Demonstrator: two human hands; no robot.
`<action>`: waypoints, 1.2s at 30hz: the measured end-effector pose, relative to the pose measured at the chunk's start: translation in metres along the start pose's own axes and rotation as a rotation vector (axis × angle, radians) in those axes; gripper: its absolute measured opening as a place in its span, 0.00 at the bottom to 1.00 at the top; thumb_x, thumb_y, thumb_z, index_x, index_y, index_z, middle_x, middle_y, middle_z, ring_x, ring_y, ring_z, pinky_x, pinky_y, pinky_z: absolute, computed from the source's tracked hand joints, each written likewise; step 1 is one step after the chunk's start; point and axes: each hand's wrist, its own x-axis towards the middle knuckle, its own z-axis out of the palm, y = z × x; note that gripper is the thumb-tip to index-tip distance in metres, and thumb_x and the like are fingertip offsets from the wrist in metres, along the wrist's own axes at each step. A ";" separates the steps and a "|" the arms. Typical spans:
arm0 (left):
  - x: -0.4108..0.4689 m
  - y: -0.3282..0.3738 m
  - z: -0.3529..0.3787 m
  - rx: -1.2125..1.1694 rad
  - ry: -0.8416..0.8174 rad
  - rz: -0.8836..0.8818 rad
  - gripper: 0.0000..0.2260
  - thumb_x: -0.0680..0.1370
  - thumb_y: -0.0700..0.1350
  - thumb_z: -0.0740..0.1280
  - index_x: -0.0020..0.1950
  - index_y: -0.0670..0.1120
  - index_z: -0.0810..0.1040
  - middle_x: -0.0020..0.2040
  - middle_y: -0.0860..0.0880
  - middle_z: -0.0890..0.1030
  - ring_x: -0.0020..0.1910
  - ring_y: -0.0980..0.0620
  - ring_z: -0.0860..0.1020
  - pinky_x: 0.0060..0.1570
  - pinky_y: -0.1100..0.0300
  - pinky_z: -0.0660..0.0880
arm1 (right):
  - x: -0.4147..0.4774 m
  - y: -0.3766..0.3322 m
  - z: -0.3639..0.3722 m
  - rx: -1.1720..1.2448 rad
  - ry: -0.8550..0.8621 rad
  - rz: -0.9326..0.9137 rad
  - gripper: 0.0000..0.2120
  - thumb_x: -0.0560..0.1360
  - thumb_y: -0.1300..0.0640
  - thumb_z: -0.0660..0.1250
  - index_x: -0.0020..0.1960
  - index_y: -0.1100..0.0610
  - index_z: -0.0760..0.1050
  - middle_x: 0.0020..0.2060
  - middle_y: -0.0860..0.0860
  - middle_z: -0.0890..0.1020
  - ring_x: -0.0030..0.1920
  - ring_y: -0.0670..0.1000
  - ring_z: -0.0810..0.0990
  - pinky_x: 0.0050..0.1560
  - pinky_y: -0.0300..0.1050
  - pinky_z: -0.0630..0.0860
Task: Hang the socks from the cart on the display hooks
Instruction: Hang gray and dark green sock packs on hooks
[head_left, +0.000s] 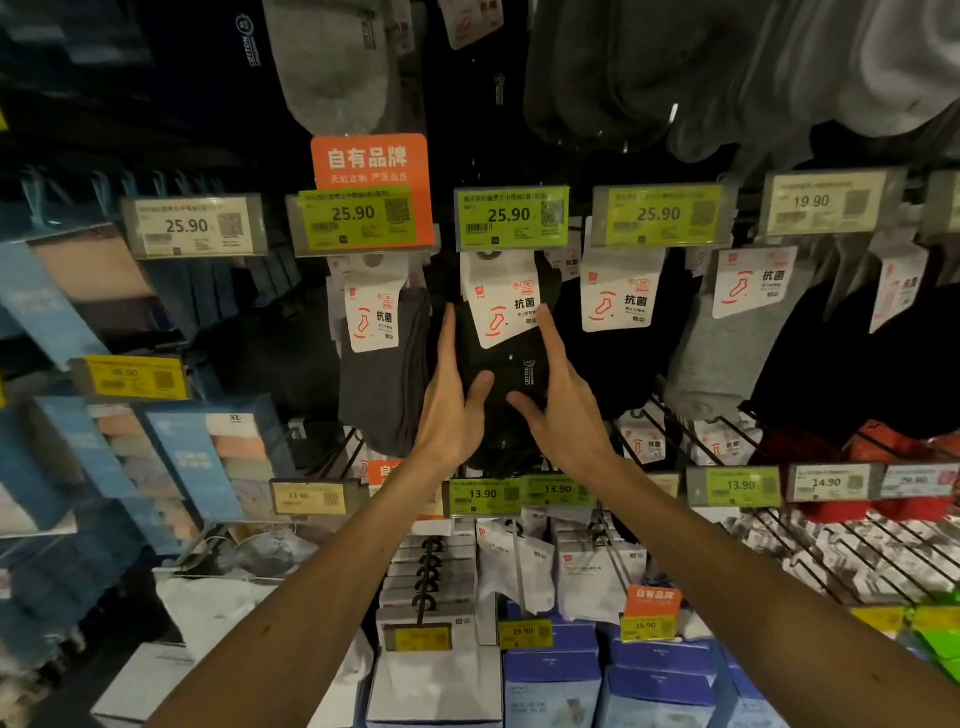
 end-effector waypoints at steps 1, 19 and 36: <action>0.004 -0.001 0.001 -0.007 -0.005 -0.016 0.38 0.82 0.36 0.62 0.80 0.60 0.44 0.78 0.50 0.64 0.75 0.50 0.67 0.71 0.44 0.68 | 0.003 0.002 0.001 -0.012 0.000 0.007 0.48 0.77 0.64 0.70 0.76 0.38 0.38 0.74 0.54 0.68 0.70 0.54 0.72 0.64 0.51 0.74; 0.024 -0.003 0.008 -0.665 -0.003 -0.287 0.32 0.74 0.53 0.63 0.79 0.50 0.62 0.69 0.47 0.76 0.68 0.49 0.74 0.66 0.56 0.72 | 0.038 0.006 0.014 0.546 0.018 0.435 0.47 0.65 0.15 0.46 0.78 0.36 0.53 0.75 0.46 0.67 0.76 0.52 0.65 0.76 0.62 0.60; 0.049 0.005 0.034 -0.221 0.216 -0.146 0.29 0.84 0.56 0.58 0.81 0.49 0.53 0.64 0.60 0.67 0.65 0.64 0.64 0.56 0.73 0.64 | 0.070 -0.009 0.016 0.541 0.079 0.454 0.31 0.83 0.37 0.47 0.81 0.49 0.50 0.78 0.51 0.63 0.78 0.53 0.61 0.75 0.47 0.60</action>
